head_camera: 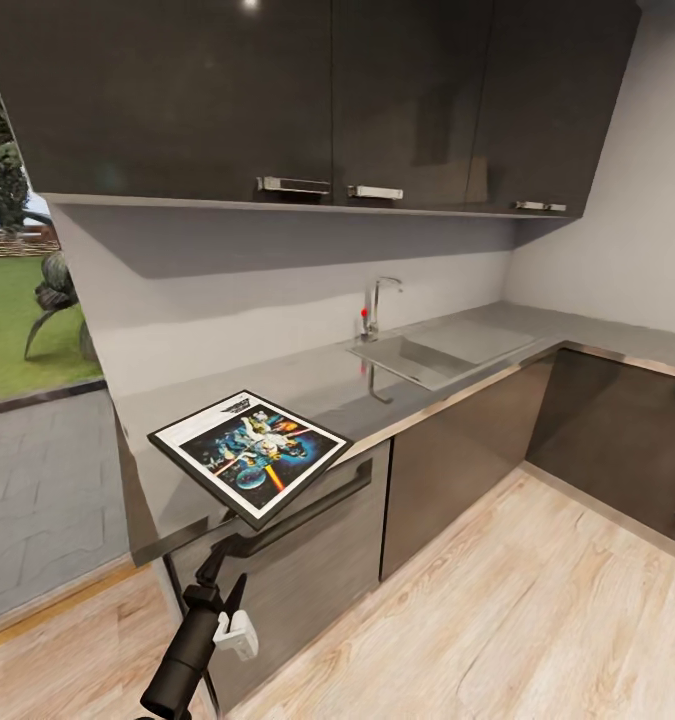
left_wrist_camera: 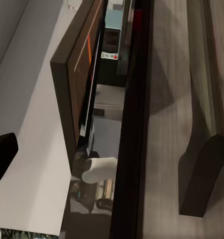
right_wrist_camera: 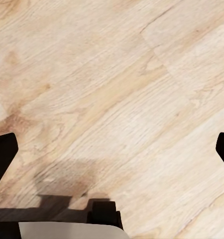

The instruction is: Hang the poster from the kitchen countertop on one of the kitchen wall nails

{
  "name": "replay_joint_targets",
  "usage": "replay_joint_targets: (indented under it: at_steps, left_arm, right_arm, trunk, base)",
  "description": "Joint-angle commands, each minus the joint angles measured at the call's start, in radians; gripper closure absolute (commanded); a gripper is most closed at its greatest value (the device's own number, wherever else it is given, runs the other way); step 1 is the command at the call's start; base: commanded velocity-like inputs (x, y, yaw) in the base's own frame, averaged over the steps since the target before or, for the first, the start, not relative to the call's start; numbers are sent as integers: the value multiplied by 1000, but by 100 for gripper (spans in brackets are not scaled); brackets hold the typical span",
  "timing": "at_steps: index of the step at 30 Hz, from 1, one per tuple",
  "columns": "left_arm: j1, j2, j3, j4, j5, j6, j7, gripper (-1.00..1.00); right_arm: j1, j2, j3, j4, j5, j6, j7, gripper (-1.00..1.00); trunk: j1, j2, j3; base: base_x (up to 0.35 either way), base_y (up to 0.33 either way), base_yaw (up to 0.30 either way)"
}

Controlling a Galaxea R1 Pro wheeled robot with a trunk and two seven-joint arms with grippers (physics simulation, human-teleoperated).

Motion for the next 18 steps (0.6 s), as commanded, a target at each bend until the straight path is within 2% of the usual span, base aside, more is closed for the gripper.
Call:
replay_joint_targets:
  at_steps: [1,9,18]
  left_arm:
    - [0,-1,3,0,-10,-5,5,-100]
    - [0,-1,2,-1,-10,-5,5,-100]
    - [0,-1,1,-1,-10,-5,5,-100]
  right_arm:
    - [0,0,1,1,0,-3,0,-100]
    - [0,0,1,1,0,-3,0,-100]
    - [0,0,1,1,0,-3,0,-100]
  trunk:
    - [0,0,-1]
    - [0,0,-1]
    - [0,0,-1]
  base:
    - [0,0,0]
    - [76,0,0]
    - [12,0,0]
